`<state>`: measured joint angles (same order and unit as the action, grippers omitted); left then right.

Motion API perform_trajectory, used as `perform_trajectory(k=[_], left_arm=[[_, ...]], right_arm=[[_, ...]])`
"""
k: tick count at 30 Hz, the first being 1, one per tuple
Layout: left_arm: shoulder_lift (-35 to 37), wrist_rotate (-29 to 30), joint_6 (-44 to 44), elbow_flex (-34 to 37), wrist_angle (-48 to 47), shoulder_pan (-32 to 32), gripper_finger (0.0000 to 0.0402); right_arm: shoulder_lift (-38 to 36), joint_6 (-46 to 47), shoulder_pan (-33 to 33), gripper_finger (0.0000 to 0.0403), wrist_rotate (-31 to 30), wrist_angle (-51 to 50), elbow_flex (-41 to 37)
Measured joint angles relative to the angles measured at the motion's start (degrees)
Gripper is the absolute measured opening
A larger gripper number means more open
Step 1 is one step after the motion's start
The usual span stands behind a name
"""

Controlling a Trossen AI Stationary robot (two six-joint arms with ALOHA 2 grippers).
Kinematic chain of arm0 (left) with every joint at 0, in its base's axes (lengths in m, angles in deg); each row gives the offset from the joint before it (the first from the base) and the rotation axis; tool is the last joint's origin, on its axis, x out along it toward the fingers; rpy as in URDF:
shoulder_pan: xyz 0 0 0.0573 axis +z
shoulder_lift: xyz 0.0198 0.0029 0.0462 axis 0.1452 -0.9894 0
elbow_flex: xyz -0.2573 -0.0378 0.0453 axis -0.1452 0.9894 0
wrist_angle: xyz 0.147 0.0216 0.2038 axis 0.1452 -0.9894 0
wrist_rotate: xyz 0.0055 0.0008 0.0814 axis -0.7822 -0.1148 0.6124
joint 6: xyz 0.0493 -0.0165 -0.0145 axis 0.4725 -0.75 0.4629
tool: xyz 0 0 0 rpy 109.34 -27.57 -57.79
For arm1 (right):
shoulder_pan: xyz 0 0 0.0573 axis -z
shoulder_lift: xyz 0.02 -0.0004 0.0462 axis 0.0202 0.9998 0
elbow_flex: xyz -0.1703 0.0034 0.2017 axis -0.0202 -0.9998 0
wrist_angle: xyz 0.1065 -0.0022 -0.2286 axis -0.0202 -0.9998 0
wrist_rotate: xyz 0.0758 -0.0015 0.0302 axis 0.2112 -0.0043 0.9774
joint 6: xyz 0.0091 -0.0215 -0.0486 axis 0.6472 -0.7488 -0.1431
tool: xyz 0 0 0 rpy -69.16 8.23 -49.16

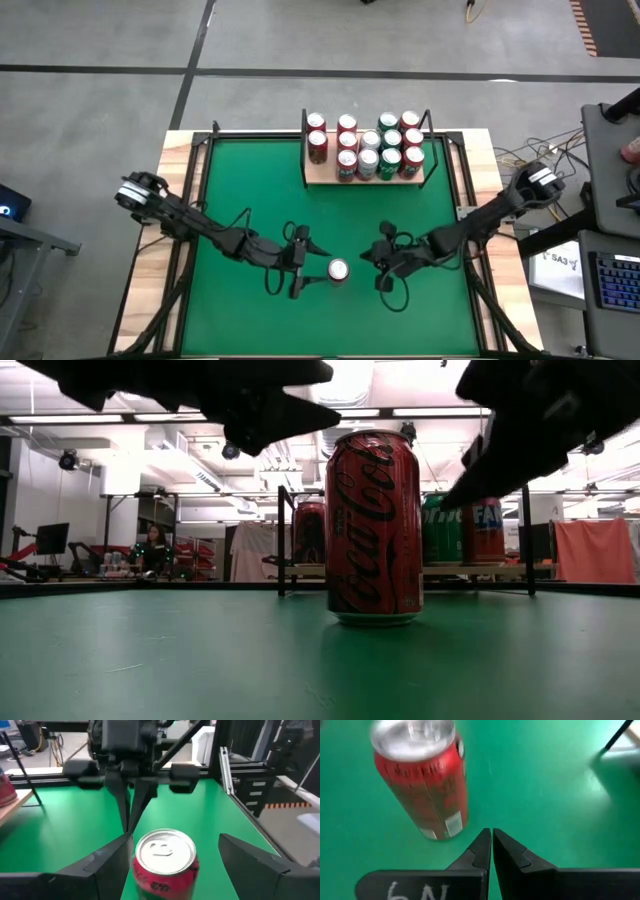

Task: Place canned beverage on shelf
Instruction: Put the red-black soda can on the shelf aligned with the other red-black soda can

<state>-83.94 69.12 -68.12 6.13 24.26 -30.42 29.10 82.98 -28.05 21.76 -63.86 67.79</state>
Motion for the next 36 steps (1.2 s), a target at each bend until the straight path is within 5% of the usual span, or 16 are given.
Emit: perform_trajectory(k=[10,27,36], left_arm=[[0.93,-0.07,-1.27,-5.89,-17.61,-0.5,0.0278],[-0.87,-0.05,-1.31,-7.38,-24.41,-0.51,0.0278],[-6.38,0.05,-3.33,-7.72,-21.76,-0.5,0.0278]], right_arm=[[4.16,0.15,0.02,0.0047,-0.01,2.21,0.82],[7.9,2.88,-0.37,0.0348,3.27,10.37,1.9],[17.84,-3.78,-0.35,0.037,3.5,26.51,1.97]])
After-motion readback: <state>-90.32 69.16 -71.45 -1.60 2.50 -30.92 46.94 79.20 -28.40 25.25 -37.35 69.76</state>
